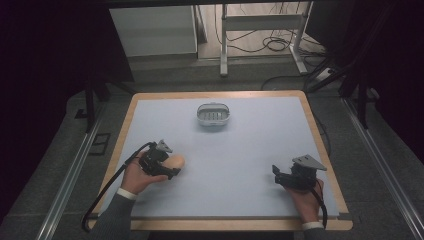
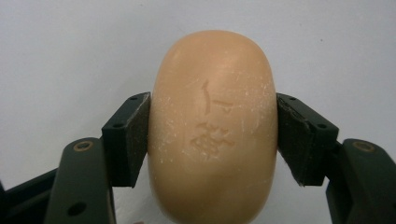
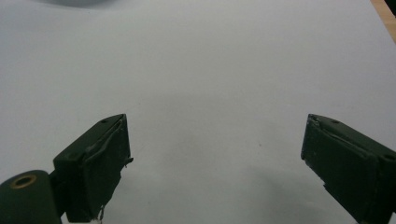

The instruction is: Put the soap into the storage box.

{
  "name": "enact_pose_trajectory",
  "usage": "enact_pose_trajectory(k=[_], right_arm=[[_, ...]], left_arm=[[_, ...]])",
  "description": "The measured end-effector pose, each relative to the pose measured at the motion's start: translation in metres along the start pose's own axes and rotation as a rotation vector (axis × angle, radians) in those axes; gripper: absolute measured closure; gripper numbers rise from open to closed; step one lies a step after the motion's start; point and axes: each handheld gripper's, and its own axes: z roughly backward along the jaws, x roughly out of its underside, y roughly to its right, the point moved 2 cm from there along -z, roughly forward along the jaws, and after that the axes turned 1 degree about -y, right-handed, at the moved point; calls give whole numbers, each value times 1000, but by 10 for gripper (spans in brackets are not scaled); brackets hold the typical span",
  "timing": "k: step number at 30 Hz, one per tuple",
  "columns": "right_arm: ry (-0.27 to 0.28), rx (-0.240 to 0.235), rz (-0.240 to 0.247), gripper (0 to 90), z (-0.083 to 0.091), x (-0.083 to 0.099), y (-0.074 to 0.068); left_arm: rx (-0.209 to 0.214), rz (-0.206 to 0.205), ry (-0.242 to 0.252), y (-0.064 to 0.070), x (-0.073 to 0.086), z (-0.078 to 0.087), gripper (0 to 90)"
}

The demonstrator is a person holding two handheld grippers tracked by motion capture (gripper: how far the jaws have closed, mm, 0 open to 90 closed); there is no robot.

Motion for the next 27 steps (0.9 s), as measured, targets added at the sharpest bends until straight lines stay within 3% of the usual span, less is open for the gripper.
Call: enact_pose_trajectory(k=[27], right_arm=[[-5, 1, 7, 81, 0, 0, 0]], left_arm=[[-8, 7, 14, -3, -14, 0, 323]])
